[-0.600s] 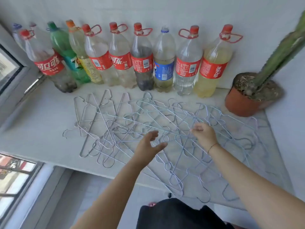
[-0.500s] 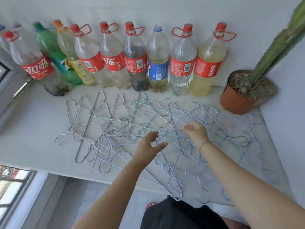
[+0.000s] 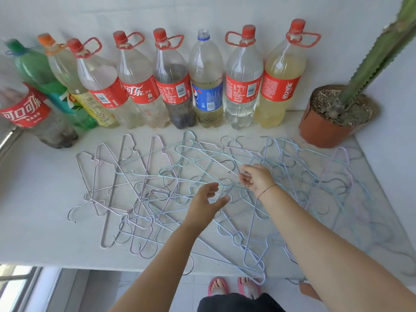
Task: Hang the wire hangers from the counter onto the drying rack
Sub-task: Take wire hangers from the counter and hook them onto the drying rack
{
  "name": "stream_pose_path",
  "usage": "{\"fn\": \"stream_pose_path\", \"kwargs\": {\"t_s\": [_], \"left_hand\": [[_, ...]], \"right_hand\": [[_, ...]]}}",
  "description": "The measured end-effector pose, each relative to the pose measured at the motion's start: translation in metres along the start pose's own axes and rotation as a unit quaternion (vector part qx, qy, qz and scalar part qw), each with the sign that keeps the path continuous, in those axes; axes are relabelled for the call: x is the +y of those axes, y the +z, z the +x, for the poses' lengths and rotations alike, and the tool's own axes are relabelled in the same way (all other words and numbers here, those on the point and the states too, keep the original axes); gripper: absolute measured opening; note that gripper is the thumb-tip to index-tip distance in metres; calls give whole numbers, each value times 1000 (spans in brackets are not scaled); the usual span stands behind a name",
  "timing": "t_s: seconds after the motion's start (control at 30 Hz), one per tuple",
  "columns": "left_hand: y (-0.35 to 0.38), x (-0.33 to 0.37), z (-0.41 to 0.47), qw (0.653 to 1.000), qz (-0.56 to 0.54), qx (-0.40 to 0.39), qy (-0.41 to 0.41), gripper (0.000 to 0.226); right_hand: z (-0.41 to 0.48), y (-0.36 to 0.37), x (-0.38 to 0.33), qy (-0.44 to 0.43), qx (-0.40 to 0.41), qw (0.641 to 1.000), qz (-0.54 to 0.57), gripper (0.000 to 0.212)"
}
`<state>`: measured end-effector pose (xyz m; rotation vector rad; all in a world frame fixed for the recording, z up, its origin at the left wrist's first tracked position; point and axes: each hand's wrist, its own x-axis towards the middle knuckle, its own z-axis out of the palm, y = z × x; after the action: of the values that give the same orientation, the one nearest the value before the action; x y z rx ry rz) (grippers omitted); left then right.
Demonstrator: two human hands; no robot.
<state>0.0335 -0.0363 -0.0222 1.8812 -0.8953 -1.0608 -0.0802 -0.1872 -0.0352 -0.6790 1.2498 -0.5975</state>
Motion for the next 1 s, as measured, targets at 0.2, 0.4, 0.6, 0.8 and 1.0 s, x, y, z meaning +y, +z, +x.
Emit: {"fn": "stream_pose_path", "kwargs": {"t_s": [0.2, 0.4, 0.6, 0.8, 1.0], "left_hand": [[-11, 2, 14, 999, -46, 23, -13, 39], [-14, 13, 21, 996, -87, 16, -27, 27], [-5, 17, 45, 994, -87, 8, -61, 22], [26, 27, 69, 996, -65, -23, -51, 13], [82, 35, 58, 993, -58, -92, -34, 16]], "right_hand": [[-25, -10, -19, -51, 13, 999, 2, 22], [-69, -27, -25, -162, -23, 985, -57, 11], [-99, -45, -29, -206, -37, 976, -62, 18], [-109, -87, -14, -209, 13, 975, -79, 21], [-116, -136, -7, -227, 88, 966, -86, 21]]}}
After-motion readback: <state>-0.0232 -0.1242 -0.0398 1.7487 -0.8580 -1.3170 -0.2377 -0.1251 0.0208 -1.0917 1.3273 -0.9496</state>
